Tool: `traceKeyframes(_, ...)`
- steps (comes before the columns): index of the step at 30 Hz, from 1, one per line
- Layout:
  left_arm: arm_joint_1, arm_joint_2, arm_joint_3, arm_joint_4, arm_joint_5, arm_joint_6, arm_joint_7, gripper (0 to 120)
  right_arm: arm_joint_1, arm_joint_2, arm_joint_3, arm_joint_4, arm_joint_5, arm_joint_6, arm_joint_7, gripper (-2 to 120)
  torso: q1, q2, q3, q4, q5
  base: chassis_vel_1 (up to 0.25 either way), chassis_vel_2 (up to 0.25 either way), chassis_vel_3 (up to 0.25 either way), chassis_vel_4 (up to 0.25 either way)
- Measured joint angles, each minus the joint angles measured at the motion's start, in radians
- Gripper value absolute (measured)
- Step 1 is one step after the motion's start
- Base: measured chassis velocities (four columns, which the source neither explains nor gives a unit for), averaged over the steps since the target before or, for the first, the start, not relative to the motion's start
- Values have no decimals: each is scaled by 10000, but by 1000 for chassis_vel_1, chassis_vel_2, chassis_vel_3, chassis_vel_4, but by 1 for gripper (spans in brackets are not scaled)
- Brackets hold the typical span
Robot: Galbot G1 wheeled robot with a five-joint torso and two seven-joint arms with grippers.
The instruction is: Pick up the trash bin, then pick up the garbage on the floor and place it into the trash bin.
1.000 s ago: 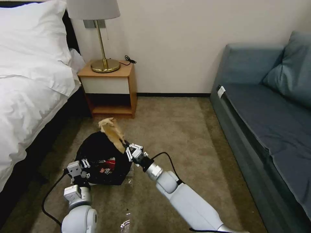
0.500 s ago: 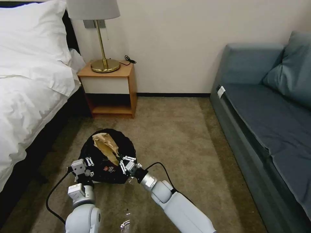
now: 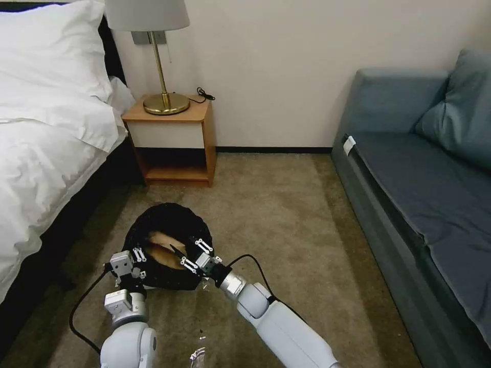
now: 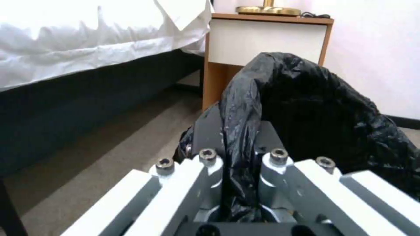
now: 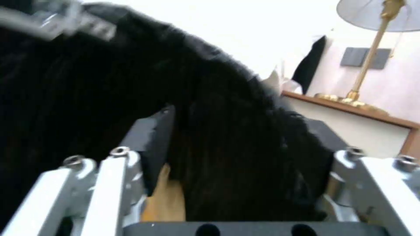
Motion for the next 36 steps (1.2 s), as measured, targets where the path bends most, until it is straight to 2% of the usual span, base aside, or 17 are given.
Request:
traceKeyframes(4,-7,11,-1,-2,-49,44,-13,5,120,-77,126,308,209,-115,125,77,0,0,-1,1,1,0,0,0,0)
traceKeyframes(7,-100,14,41,42,-114,93,-50,5,262,-500,559,1099,702,-440,385,90,0,0,-1,0,2,0,0,0,0)
traceKeyframes(13,-378,12,31,405,-356,46,-86,5,100,-1154,1455,2093,1235,-791,662,90,0,0,1,1,2,0,0,0,0)
traceKeyframes(15,-614,68,50,668,-599,42,-122,5,-443,-1626,2644,2815,1449,-977,772,90,0,-1,-1,2,3,0,0,0,0)
traceKeyframes(18,-754,105,112,775,-783,97,-133,5,-721,-1805,3201,3074,1509,-1031,778,90,0,-2,0,0,5,0,0,0,0)
traceKeyframes(20,-1179,141,337,927,-1364,250,-179,5,-1606,-2313,4863,3644,1834,-1077,737,92,0,-2,-1,-2,1,0,0,0,0)
traceKeyframes(21,-1179,141,337,927,-1364,250,-179,5,-1606,-2313,4863,3644,1834,-1077,737,92,0,-2,-1,-2,1,0,0,0,0)
traceKeyframes(23,-1599,79,573,953,-1842,266,-181,5,-2457,-2717,5960,3936,2274,-1048,622,93,0,-2,-1,-5,6,0,0,0,0)
traceKeyframes(25,-2004,-32,691,909,-2164,268,-182,5,-3316,-2828,7261,3867,2352,-569,128,95,0,-2,-1,-5,6,0,0,0,0)
traceKeyframes(31,-2092,46,611,1085,-2986,255,-241,5,-4218,-2623,8152,3880,2516,-173,-302,95,0,-2,-1,-3,4,0,0,0,0)
traceKeyframes(33,-2121,169,552,1349,-3957,264,-217,5,-4750,-2435,8457,4074,2547,-25,-467,95,0,-2,-2,2,-1,0,0,0,0)
traceKeyframes(34,-2121,169,552,1349,-3957,264,-217,5,-4750,-2435,8457,4074,2547,-25,-467,95,0,-2,-2,2,-1,0,0,0,0)
traceKeyframes(36,-2233,285,515,1627,-4811,270,-109,5,-5230,-2272,8633,4247,2525,100,-584,95,0,-2,-1,0,0,0,0,0,0)
